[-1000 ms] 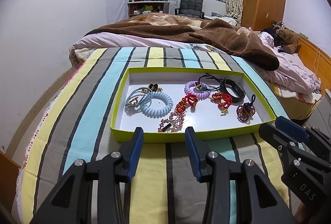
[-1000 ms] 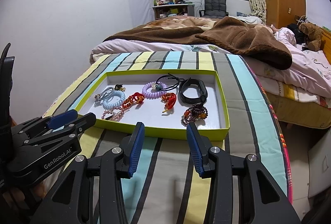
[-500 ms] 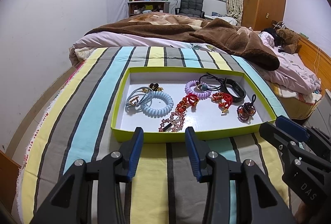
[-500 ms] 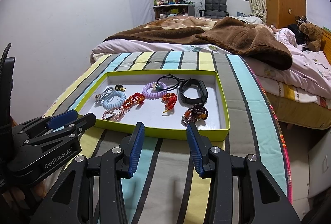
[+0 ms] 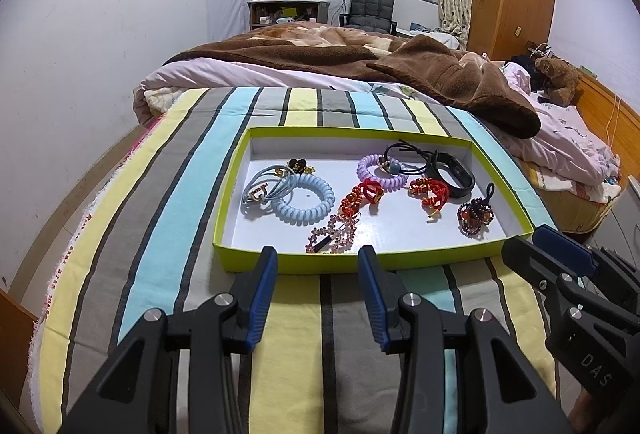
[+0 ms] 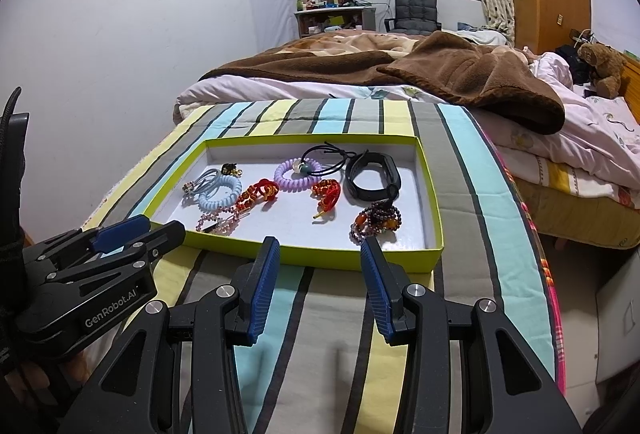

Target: Organize jewelry

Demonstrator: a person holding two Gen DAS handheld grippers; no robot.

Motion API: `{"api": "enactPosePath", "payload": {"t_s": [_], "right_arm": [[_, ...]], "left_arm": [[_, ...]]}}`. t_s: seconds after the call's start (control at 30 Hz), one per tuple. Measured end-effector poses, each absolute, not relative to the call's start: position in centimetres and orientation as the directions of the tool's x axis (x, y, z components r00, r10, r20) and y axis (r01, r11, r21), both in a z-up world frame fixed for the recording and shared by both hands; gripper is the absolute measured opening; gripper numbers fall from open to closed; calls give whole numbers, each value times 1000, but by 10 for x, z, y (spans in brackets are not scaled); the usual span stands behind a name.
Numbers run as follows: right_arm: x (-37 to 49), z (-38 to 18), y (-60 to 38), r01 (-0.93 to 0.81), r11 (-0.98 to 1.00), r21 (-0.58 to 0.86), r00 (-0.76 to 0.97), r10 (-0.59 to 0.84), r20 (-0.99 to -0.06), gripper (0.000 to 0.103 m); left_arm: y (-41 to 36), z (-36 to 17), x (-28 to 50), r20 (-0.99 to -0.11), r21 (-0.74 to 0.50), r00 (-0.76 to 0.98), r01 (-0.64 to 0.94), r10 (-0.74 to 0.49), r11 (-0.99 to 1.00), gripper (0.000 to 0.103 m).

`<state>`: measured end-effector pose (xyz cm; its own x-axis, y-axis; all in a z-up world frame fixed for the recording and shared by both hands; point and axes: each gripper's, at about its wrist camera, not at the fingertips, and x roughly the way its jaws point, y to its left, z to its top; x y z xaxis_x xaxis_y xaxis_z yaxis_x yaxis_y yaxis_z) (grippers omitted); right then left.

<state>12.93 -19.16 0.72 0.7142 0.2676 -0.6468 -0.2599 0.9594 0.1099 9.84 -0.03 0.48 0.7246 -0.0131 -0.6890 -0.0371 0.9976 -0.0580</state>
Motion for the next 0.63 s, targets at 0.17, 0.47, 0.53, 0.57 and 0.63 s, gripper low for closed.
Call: {"api": "enactPosePath", "payload": {"t_s": [0.17, 0.47, 0.53, 0.57, 0.63], "right_arm": [[129, 7, -194, -260, 959, 112, 715, 269, -646, 43], [128, 10, -193, -264, 959, 109, 718, 270, -642, 43], [128, 10, -194, -264, 958, 110, 718, 271, -641, 43], [128, 10, -194, -263, 959, 110, 718, 271, -641, 43], [128, 10, -194, -263, 959, 109, 719, 270, -640, 43]], "left_arm": [[0, 5, 98, -687, -61, 727, -44, -10, 997, 43], [0, 7, 97, -688, -62, 726, -40, -14, 997, 43], [-1, 8, 96, -688, -60, 726, -37, -15, 997, 43], [-1, 8, 96, -688, -59, 726, -37, -14, 998, 43], [-1, 9, 96, -687, -57, 727, -36, -13, 998, 43]]}}
